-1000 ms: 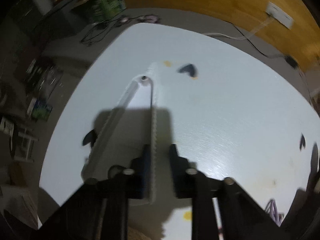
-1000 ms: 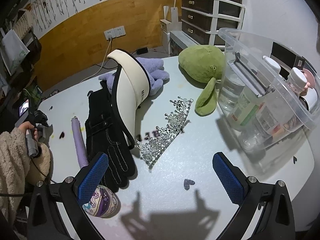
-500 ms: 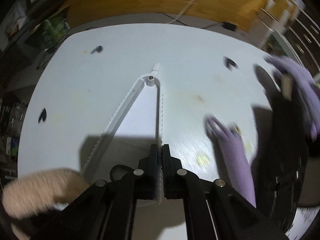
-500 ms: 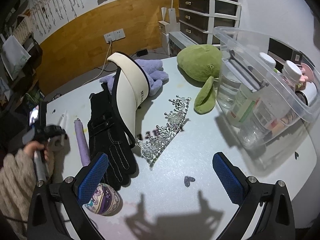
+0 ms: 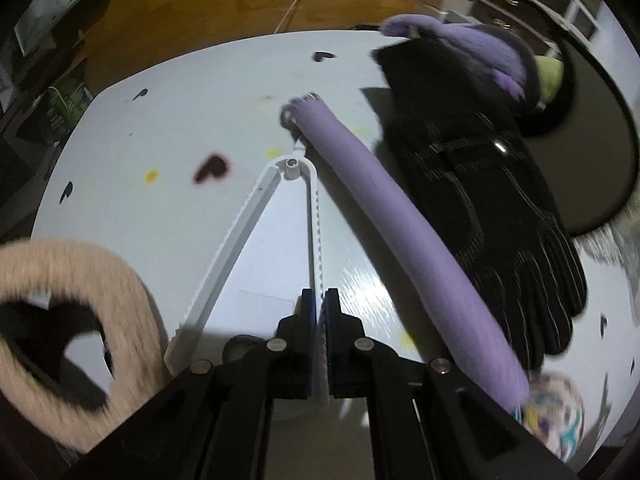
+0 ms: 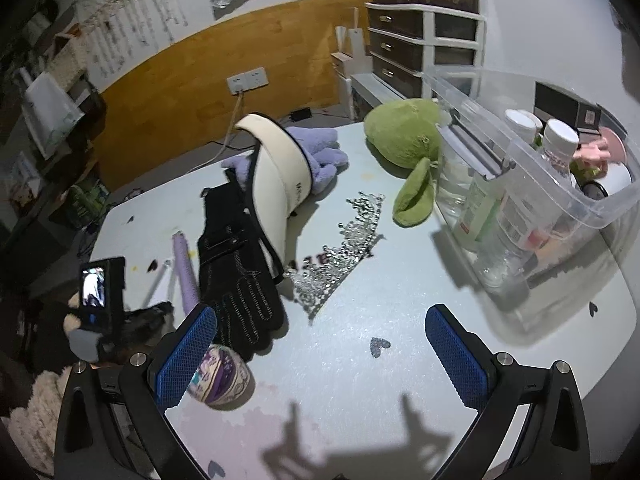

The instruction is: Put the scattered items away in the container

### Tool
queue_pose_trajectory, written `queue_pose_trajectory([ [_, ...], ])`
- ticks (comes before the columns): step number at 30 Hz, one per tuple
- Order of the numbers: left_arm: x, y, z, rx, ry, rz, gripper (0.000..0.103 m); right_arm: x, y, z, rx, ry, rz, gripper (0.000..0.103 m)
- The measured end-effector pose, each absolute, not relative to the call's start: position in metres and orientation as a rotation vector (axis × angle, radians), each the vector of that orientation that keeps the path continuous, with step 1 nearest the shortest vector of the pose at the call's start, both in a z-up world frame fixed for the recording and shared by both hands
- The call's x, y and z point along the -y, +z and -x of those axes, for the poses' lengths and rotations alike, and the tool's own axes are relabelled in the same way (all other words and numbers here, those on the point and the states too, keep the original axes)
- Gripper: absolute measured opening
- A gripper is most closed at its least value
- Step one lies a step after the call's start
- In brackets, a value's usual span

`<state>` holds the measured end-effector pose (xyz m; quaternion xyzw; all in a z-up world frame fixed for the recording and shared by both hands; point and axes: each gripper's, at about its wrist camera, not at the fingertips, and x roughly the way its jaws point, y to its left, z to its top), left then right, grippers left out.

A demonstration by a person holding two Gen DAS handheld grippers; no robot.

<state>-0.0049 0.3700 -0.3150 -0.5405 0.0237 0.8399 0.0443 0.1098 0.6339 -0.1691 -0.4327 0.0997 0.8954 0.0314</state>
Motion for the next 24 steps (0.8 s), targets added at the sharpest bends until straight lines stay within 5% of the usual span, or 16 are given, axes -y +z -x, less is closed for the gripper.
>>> queue_pose_trajectory([
  [24,-0.376,-0.323,-0.193,-0.139,2.648,1.466,0.005,-0.631,-0.157,-0.159,-0.063,2.933,1.397,0.095],
])
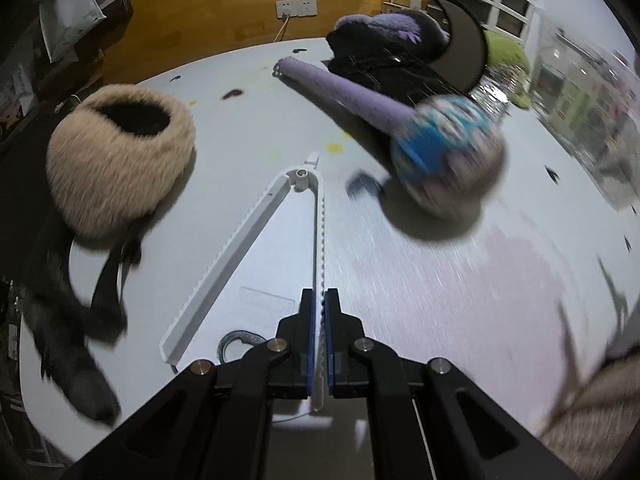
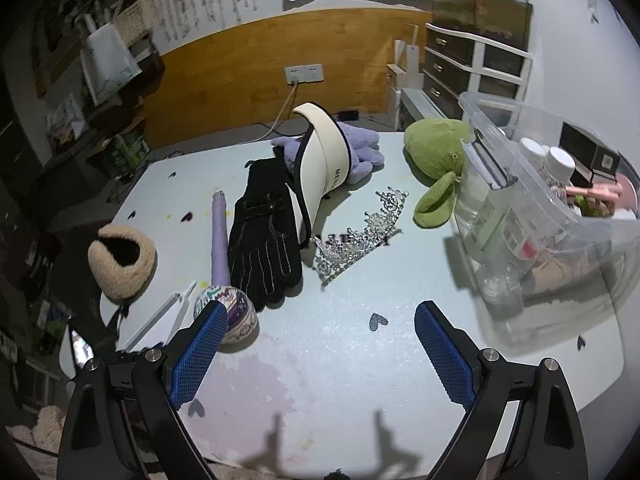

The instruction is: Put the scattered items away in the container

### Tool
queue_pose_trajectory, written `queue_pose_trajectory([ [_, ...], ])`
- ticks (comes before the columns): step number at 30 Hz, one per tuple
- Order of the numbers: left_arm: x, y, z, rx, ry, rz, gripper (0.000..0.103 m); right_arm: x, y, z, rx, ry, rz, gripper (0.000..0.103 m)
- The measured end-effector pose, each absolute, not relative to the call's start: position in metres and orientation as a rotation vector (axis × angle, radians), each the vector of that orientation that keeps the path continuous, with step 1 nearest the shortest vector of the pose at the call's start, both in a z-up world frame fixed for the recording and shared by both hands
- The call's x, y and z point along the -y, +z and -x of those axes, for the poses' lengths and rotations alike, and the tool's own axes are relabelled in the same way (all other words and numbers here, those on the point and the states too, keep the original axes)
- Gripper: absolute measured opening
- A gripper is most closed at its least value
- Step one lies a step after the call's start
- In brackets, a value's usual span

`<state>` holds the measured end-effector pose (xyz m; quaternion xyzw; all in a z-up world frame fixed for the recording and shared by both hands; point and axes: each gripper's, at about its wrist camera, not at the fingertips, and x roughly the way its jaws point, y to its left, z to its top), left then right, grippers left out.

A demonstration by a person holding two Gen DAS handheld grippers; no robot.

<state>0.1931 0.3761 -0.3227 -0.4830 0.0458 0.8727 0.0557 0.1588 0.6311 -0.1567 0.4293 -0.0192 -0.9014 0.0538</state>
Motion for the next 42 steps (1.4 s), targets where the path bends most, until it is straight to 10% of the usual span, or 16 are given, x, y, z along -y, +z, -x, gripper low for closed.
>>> queue_pose_trajectory([
  [23,-0.513,-0.322,-0.252,-0.349,2.554,1.332,0.016,-0.756,-0.186,-0.157,0.066,-2.625,-1.423,0.095],
  [38,-0.609,-0.320,-0.245,-0.584,2.301,1.166,0.006,-0.805,-0.206,-0.153,0.130,-2.606,-1.467,0.095],
  [42,-0.641,-0.319,-0.228,-0.653,2.184,1.084,0.006,-0.800,-0.218,-0.150,0.048,-2.577,-1.453,0.055],
])
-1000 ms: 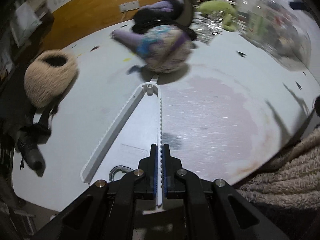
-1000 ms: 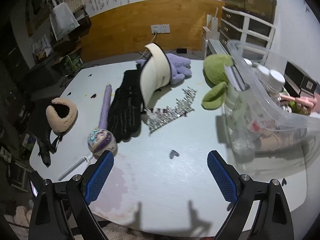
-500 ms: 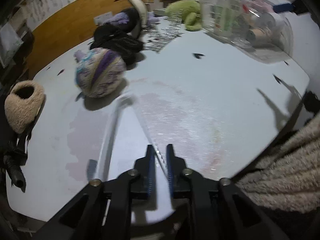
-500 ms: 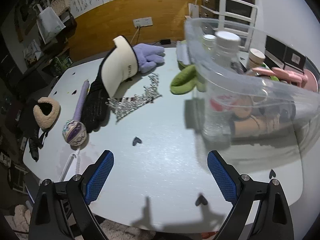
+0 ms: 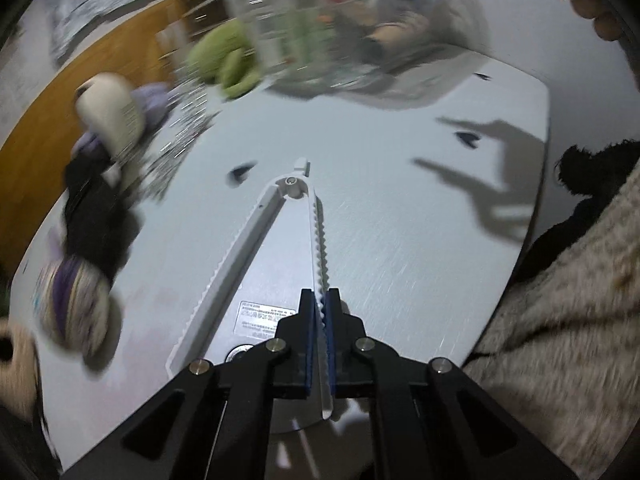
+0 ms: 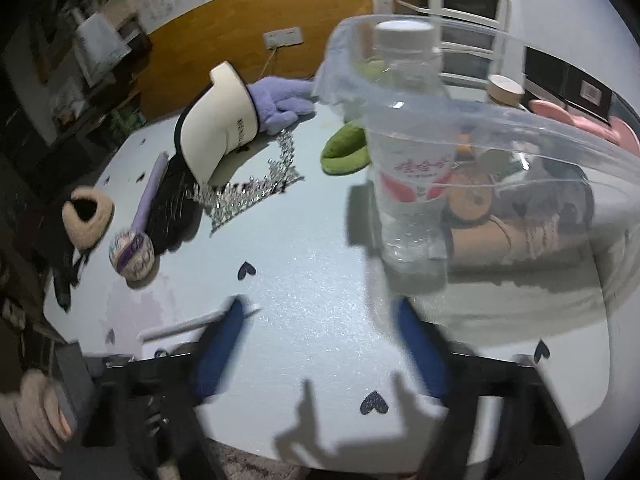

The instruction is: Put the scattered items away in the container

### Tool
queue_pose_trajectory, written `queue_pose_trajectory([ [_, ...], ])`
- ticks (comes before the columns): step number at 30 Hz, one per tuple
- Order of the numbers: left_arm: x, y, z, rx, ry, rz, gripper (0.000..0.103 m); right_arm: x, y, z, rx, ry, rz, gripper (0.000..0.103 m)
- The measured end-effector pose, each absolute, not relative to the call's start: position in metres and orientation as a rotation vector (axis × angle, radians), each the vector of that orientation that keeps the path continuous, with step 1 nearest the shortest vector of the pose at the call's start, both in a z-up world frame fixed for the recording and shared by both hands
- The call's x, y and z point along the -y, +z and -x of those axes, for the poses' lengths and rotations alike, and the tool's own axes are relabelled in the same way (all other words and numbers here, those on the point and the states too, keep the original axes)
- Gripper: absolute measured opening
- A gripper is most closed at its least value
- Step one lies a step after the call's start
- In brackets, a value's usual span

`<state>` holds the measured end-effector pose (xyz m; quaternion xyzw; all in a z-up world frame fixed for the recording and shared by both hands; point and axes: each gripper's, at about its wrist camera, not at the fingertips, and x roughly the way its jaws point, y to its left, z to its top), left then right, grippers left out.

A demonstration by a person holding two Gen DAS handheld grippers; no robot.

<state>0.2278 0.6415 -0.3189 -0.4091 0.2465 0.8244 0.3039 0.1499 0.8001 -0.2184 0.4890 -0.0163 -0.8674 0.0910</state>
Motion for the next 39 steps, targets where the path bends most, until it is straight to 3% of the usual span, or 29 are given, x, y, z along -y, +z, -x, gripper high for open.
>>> queue_pose_trajectory([
  [2,-0.655,-0.319,-0.221,-0.676,2.138,1.054,0.006,-0.798,-0.228,-0.147,0.015,-2.569,-1.471,0.043],
  [6,-0.675,-0.318,-0.209,-0.701,2.064,1.009,0.006,-0.794,-0.249,-0.139,-0.006,-2.534,-1.490,0.032],
  [13,-0.683,-0.317,-0.198,-0.716,2.002,0.961,0.007,-0.791,-0.277,-0.125,0.098,-2.474,-1.460,0.032],
  [17,-0.678,-0.317,-0.192,-0.720,2.058,0.995,0.034,-0.791,-0.287,-0.117,0.206,-2.396,-1.544,0.032],
  [22,-0.654,-0.300,-0.182,-0.528,2.170,1.103,0.042,-0.798,-0.282,-0.120,0.279,-2.409,-1.595,0.032],
  [32,-0.613,-0.289,-0.202,-0.300,2.250,1.269,0.043,-0.784,-0.281,-0.126,0.229,-2.337,-1.593,0.032],
  [39,-0.617,-0.306,-0.212,-0.319,2.226,1.343,0.043,-0.750,-0.307,-0.127,0.069,-2.187,-1.636,0.032],
])
